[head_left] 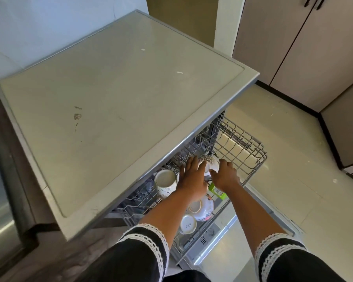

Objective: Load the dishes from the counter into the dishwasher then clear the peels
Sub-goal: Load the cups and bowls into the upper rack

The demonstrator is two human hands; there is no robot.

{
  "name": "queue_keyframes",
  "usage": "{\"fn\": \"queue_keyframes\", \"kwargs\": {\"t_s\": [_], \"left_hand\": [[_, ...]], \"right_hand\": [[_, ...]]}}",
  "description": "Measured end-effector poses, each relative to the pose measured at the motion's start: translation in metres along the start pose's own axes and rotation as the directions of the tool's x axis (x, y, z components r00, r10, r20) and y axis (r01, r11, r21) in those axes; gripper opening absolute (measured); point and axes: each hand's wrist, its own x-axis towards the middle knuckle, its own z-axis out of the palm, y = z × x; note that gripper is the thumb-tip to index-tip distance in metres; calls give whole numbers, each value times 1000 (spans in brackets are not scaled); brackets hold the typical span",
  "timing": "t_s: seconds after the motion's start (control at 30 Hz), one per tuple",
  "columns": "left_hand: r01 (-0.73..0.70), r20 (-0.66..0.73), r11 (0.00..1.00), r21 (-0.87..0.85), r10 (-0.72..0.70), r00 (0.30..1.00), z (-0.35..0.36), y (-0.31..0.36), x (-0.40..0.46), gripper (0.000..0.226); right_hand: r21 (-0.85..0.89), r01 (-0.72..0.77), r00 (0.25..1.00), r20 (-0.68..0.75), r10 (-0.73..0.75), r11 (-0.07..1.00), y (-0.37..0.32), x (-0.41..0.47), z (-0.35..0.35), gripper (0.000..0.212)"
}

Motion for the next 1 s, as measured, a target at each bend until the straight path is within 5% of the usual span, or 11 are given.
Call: {"fn": "queue_keyframes", "kwargs": {"t_s": [0.3, 0.5, 0.7, 1.0], "left_hand": [[-91, -280, 995, -47, 75, 957, -40, 41, -84, 61], [-55, -341, 998, 16, 57, 938, -53, 54, -161, 67], [46, -423, 999, 5, -40, 905, -86, 29, -233, 71], [317, -526, 939, -132, -338, 781, -121, -62, -327, 73]], "right_hand": [[-81, 118, 992, -46, -122, 990, -8, -101, -46, 66], [-156, 239, 960, -113, -258, 958, -21, -171, -79, 55], [-322, 448, 839, -171, -517, 834, -72, -237, -91, 46], [-461, 723, 583, 7, -812, 515, -164, -309, -42, 49]]}}
